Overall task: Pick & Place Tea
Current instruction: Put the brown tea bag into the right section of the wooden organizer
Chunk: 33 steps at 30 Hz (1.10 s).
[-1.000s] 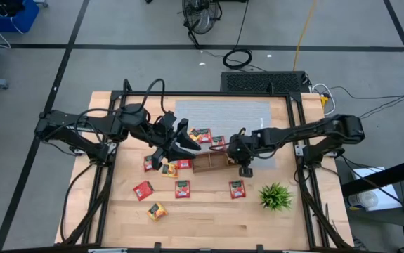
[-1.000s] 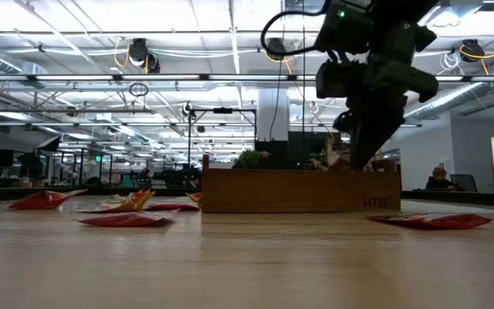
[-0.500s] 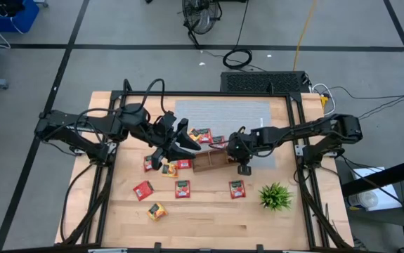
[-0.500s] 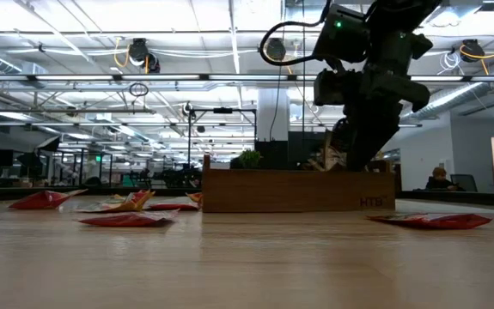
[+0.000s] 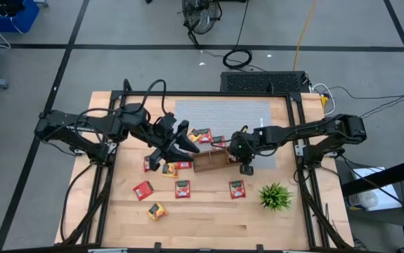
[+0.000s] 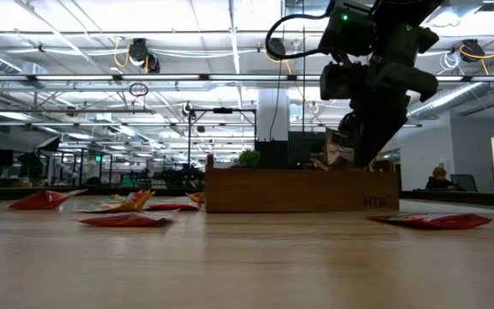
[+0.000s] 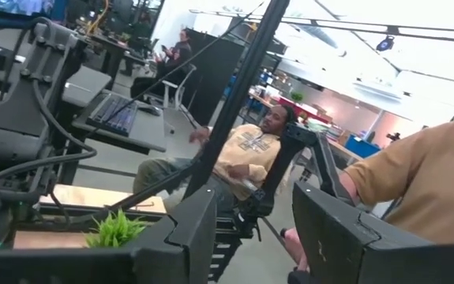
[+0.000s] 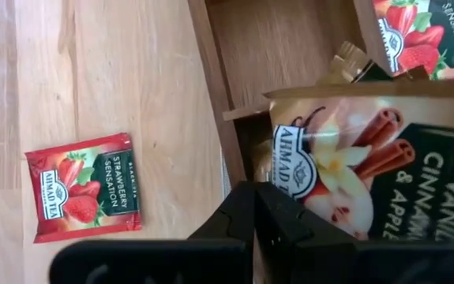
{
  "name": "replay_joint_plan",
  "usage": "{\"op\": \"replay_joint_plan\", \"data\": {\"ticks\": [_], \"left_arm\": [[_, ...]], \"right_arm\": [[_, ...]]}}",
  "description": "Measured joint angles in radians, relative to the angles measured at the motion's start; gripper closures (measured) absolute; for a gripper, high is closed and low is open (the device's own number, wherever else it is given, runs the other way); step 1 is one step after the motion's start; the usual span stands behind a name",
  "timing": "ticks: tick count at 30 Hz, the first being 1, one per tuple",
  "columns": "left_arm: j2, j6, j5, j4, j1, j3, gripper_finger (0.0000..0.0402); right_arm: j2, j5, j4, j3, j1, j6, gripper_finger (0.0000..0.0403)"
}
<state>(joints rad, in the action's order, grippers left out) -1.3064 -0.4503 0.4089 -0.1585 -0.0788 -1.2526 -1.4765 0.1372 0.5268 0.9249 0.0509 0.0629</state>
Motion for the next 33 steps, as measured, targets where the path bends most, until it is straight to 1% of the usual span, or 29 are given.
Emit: {"op": "replay_joint_plan", "data": {"ticks": [4,6,15,20,26,28,30,33], "left_arm": [[0.000,0.000,0.019,0.004,0.000,0.000,0.0231],[0.000,0.000,0.020,0.006,0.000,0.000,0.0231],[0.000,-0.004,0.020,0.006,0.000,0.000,0.0231],[0.000,-0.004,0.020,0.006,0.000,0.000,0.0231],[0.000,-0.004,0.020,0.006,0.000,0.000,0.0231],[0.000,-0.004,0.023,0.006,0.000,0.000,0.0231],[0.000,-0.004,0.029,0.006,0.000,0.000,0.0231],[0.000,-0.003,0.029,0.005,0.000,0.000,0.0231]], "right_arm": [[0.000,-0.031,-0.007,0.000,0.000,-0.007,0.0403],[0.000,-0.028,-0.017,0.000,0.005,-0.007,0.0403],[0.000,0.051,-0.024,0.001,-0.008,0.007,0.0403],[0.002,0.047,-0.035,0.002,-0.013,0.012,0.0403],[0.051,0.047,-0.062,0.003,-0.012,0.009,0.0403],[0.064,0.029,-0.077,0.004,-0.007,0.008,0.0403],[0.063,0.016,-0.073,0.005,-0.004,-0.002,0.0403],[0.021,0.015,-0.097,0.004,-0.004,-0.018,0.0403]]}}
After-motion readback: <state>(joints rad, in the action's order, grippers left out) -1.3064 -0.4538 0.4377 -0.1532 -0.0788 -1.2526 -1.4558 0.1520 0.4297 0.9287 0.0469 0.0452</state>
